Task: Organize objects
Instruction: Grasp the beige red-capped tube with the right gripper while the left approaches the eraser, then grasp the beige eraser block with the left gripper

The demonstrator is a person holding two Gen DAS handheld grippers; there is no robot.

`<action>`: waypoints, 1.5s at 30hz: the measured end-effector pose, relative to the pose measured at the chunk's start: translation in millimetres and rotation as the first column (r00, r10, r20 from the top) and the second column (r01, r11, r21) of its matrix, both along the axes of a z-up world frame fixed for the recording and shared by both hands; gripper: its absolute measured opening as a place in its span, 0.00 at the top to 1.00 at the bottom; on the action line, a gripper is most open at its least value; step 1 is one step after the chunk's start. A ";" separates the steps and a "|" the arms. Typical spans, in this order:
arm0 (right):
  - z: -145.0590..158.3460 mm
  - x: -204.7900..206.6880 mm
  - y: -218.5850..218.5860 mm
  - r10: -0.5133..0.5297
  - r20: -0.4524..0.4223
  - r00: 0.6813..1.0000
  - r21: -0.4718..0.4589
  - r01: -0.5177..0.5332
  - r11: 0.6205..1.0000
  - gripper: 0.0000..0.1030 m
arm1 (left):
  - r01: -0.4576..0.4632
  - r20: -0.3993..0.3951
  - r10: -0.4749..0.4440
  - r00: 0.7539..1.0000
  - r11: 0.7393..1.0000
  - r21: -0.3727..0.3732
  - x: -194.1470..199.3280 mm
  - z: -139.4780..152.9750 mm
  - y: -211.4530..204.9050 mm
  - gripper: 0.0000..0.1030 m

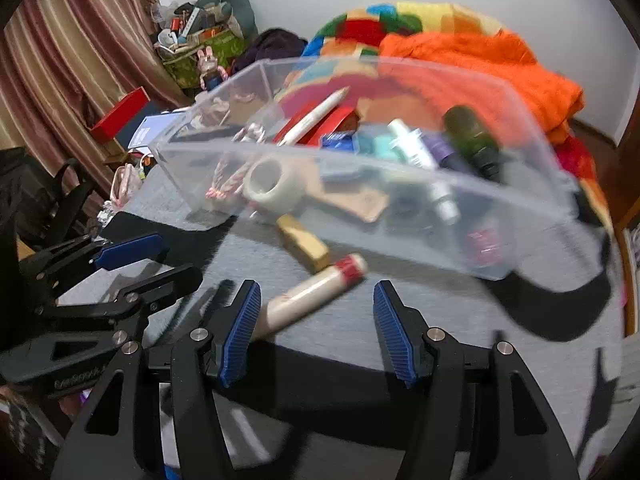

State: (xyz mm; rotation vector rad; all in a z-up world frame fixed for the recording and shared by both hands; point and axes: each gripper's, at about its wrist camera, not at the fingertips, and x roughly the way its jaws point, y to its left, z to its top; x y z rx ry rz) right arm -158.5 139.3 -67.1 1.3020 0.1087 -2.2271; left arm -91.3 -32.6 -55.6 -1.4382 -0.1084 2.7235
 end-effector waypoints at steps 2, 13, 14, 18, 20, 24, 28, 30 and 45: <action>-6.6 -2.6 -6.7 -0.004 0.022 1.000 0.009 0.004 1.000 0.47 | -0.006 -0.003 0.006 1.000 1.000 0.000 1.9 0.2 -2.6 0.48; -8.5 -1.5 13.1 -0.031 -0.009 0.999 0.050 0.031 0.998 0.87 | 0.039 -0.021 -0.039 0.999 0.999 0.015 -9.8 7.2 22.3 0.45; -7.9 -0.4 20.0 -0.031 -0.005 1.000 0.038 0.031 0.999 0.87 | 0.047 -0.023 -0.047 0.999 0.999 0.014 -11.9 7.7 27.6 0.44; -6.7 7.3 36.4 -0.043 -0.034 0.999 0.055 0.045 0.997 0.87 | 0.078 -0.019 -0.078 0.997 0.997 0.002 -20.3 7.0 45.0 0.43; -6.1 10.5 47.4 -0.050 -0.040 0.998 0.051 0.052 0.997 0.87 | 0.095 -0.013 -0.095 0.995 0.995 -0.011 -26.0 5.3 54.4 0.43; -4.8 12.3 64.0 -0.066 -0.033 0.997 0.023 0.067 0.997 0.87 | 0.118 0.006 -0.118 0.993 0.993 -0.029 -39.5 1.9 70.2 0.43; -2.2 11.4 73.7 -0.078 -0.033 0.996 -0.002 0.078 0.997 0.87 | 0.107 0.030 -0.106 0.994 0.994 -0.012 -52.6 -2.0 77.0 0.43; -1.8 11.7 76.2 -0.076 -0.034 0.997 -0.015 0.075 0.997 0.87 | 0.092 0.042 -0.092 0.995 0.996 0.005 -57.7 -4.3 77.9 0.43; 3.1 19.9 75.3 -0.053 -0.062 0.997 -0.047 0.051 0.998 0.87 | 0.070 0.020 -0.071 0.997 0.997 0.038 -40.0 -7.3 80.8 0.61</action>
